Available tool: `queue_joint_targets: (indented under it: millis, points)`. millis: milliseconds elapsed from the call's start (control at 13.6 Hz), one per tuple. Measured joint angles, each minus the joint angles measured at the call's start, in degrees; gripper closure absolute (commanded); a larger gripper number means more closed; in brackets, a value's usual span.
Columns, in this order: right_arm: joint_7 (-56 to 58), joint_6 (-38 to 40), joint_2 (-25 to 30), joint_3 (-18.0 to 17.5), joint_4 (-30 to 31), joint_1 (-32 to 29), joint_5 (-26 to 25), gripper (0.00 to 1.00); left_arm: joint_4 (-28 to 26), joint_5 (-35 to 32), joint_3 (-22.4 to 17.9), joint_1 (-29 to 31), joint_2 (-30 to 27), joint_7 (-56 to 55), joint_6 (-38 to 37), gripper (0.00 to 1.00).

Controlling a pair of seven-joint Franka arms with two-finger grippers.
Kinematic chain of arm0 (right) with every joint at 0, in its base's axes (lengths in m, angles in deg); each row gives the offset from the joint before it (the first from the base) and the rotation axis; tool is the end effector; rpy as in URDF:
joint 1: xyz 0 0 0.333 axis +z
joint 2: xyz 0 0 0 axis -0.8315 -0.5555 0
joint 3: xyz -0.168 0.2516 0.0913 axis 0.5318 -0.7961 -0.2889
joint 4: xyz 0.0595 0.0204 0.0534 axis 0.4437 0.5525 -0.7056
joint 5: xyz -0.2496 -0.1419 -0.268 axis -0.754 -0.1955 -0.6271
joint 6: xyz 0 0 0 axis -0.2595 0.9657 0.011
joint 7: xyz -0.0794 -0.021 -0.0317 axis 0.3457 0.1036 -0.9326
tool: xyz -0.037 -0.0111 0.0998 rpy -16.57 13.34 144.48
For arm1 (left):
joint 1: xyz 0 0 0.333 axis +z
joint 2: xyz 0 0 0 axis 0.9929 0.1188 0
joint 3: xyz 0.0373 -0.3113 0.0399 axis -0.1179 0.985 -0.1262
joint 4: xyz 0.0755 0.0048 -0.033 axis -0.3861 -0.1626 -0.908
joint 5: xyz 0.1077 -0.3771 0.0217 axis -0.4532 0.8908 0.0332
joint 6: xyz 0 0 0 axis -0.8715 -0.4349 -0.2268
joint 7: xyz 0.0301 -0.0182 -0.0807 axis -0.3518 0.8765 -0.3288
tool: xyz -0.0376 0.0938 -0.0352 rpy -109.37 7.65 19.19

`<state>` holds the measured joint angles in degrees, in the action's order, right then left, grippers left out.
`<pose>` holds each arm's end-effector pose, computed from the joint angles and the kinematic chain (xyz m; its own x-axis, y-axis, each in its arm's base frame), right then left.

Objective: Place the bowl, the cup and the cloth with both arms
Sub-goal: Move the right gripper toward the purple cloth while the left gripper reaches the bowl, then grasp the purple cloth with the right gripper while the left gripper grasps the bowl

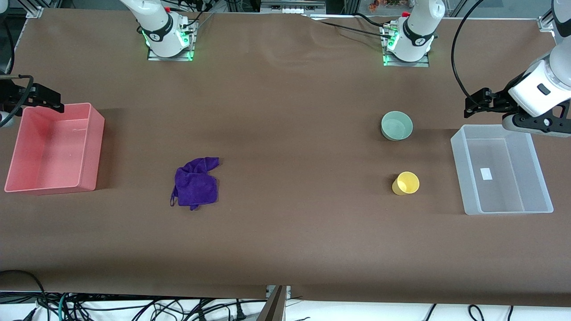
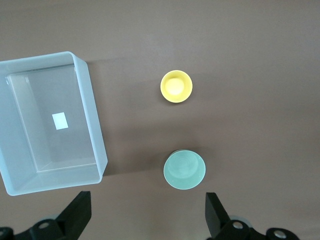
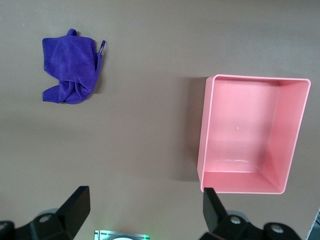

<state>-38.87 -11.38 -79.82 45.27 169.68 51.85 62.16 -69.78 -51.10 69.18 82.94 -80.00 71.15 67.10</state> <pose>0.5773 -0.0308 0.6043 0.9855 0.1226 -0.1174 0.1280 -0.9910 0.0393 0.5628 -0.0325 0.5808 0.9888 -0.1103 -0.1002 -0.1081 -0.9938 0.0269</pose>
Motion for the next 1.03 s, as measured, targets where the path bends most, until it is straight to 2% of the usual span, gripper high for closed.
queue_joint_targets:
  millis: [221, 443, 738, 885, 1033]
  points:
    - [0.00, -0.02, 0.00, -0.02, -0.01, 0.01, 0.00, 0.00, -3.05, 0.00, 0.02, -0.05, 0.41, 0.03, -0.04, 0.00]
    - [0.00, -0.02, -0.11, -0.03, -0.01, 0.03, 0.00, 0.00, -11.67, 0.00, 0.09, -0.13, 1.27, 0.05, 3.90, 0.00]
    - [0.17, -1.78, -1.76, -0.21, 0.84, 0.24, 0.24, 0.00, -27.65, 0.01, 1.82, -0.41, 2.90, 6.18, 20.30, 0.00]
    - [0.41, -6.15, -4.21, -0.68, 3.81, 0.77, 0.50, 0.00, -33.59, 0.01, 2.61, -0.62, 4.38, 12.93, 28.06, 0.00]
    - [0.39, -13.63, -7.28, -2.90, 8.48, 0.94, 2.03, 0.00, -37.79, 0.01, 3.41, -0.77, 6.32, 19.42, 33.37, 0.00]
